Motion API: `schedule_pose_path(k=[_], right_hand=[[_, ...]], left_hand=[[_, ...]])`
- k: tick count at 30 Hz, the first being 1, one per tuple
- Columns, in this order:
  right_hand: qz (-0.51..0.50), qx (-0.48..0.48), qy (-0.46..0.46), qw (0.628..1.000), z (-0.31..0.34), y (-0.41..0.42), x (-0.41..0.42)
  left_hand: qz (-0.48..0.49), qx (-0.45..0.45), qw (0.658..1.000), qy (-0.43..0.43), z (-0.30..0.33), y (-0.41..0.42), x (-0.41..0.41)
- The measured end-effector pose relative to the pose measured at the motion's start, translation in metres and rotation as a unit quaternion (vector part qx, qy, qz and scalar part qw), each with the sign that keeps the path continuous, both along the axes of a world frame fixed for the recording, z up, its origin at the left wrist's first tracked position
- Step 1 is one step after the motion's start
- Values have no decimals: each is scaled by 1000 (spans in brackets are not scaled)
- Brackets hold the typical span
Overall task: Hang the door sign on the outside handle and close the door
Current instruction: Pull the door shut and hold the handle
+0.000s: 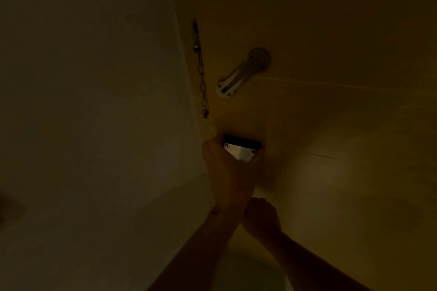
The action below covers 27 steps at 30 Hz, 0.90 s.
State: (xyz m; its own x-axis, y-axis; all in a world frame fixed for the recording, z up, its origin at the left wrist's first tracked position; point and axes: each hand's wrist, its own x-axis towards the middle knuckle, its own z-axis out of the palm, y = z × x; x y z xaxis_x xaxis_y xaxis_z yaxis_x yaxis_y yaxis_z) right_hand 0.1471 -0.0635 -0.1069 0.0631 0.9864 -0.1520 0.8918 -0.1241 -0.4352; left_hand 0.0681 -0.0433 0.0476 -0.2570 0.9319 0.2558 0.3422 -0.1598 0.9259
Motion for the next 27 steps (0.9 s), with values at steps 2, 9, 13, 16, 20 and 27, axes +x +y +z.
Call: schedule_pose_path(k=[2, 9, 13, 16, 20, 27], right_hand=[[4, -7, -4, 1000, -4, 4, 3], [-5, -17, -5, 1000, -8, 15, 5], [-10, -14, 5, 1000, -9, 18, 6], [-6, -10, 2, 1000, -8, 22, 6], [-8, -19, 11, 1000, -10, 26, 8], [3, -13, -9, 1000, -12, 33, 13]], left_hand=[[1, -16, 1000, -2, -7, 10, 1], [-17, -90, 996, -24, -31, 38, 15], [7, -65, 998, 1, -32, 38, 16], [1, -58, 998, 3, -29, 39, 15], [-3, -68, 998, 4, -20, 39, 15], [0, 15, 997, 77, -2, 33, 9]])
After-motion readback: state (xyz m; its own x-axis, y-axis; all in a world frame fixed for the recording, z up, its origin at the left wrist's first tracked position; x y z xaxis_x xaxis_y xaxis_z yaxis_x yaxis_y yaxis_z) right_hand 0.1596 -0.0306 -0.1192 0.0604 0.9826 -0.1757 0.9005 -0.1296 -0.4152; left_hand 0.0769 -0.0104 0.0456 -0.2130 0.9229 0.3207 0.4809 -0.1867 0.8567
